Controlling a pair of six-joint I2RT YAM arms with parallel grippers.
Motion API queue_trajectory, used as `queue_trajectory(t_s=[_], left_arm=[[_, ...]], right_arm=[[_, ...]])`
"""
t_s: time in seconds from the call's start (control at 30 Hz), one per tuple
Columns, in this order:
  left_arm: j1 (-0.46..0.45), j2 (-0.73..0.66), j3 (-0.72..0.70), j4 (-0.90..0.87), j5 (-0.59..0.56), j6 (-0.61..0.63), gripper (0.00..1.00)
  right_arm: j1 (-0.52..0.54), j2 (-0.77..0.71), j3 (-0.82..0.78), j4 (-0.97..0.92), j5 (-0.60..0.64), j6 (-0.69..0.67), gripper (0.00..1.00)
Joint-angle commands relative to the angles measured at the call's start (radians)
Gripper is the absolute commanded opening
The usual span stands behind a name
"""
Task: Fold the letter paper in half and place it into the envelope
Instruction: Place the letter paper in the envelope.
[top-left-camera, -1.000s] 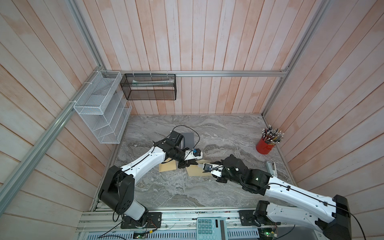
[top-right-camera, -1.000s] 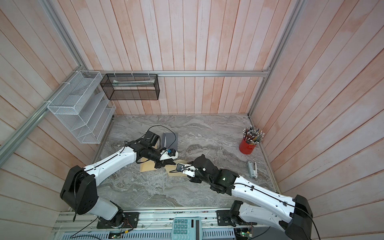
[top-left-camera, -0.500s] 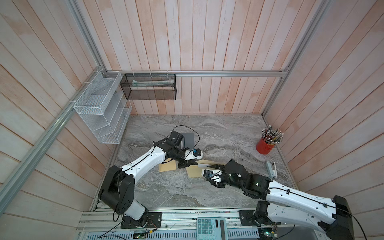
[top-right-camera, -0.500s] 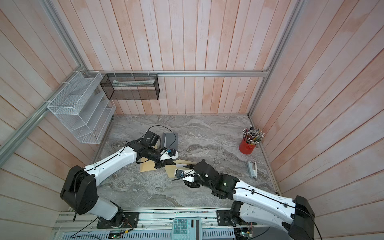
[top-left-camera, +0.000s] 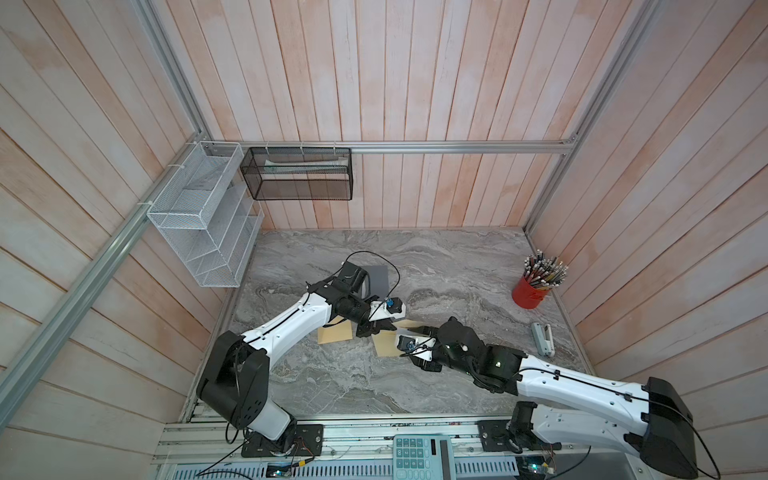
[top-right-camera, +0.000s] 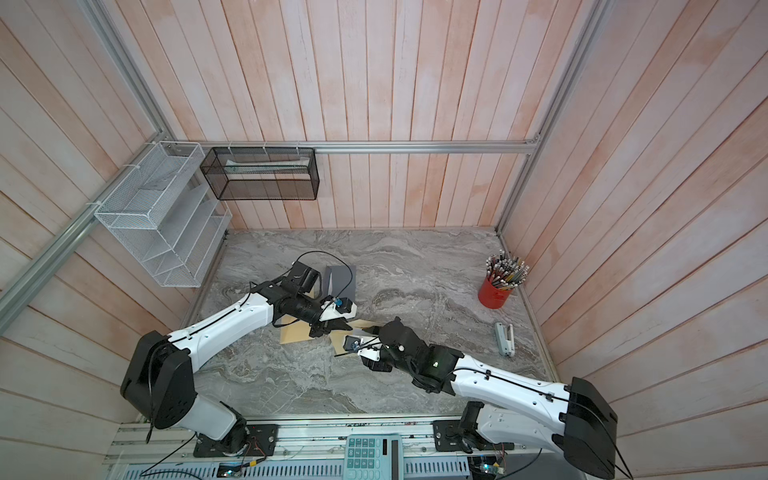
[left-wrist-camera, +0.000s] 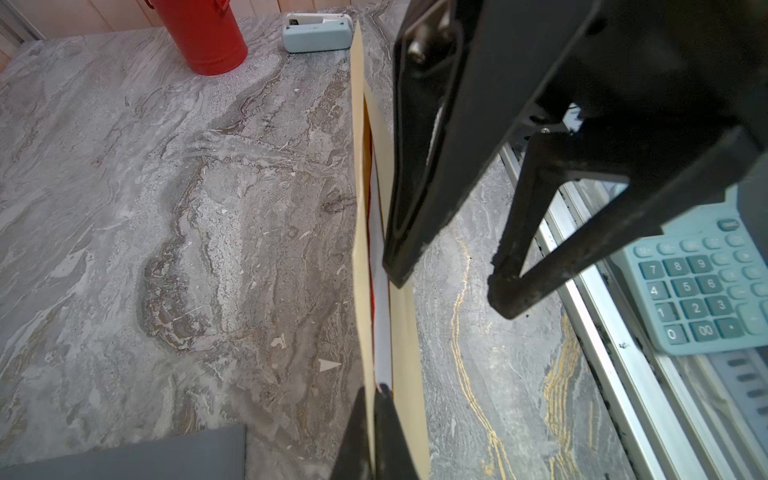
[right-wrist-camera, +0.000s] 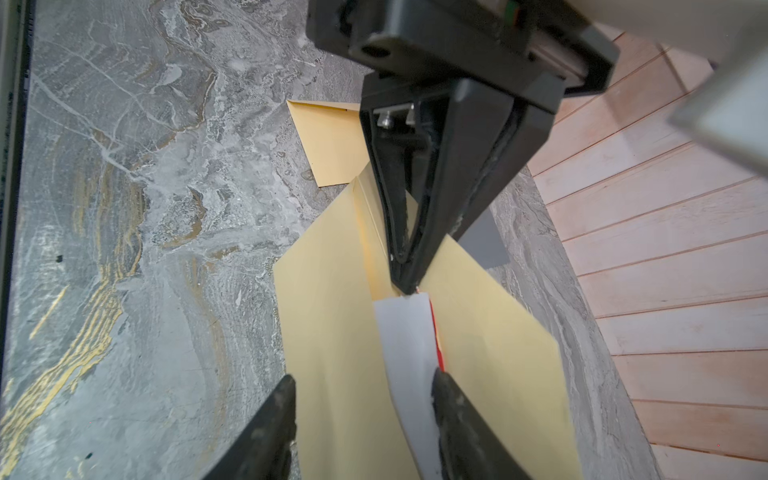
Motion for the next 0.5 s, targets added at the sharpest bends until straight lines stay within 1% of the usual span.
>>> queue_trajectory(t_s=[0.0, 0.2, 0.47], left_arm=[[-0.003, 0.008, 0.025, -0.019, 0.031, 0.0, 0.0], [-0.005, 0.008, 0.025, -0.022, 0.031, 0.002, 0.0], [-0.007, 0.008, 0.026, -0.025, 0.034, 0.005, 0.0]], right_arm=[[0.006, 0.003, 0.009, 0.022, 0.023, -0.006, 0.54], [0.006, 0.012, 0.002, 0.046, 0.03, -0.006, 0.55], [0.0, 0.066, -0.002, 0.067, 0.024, -0.001, 0.55]])
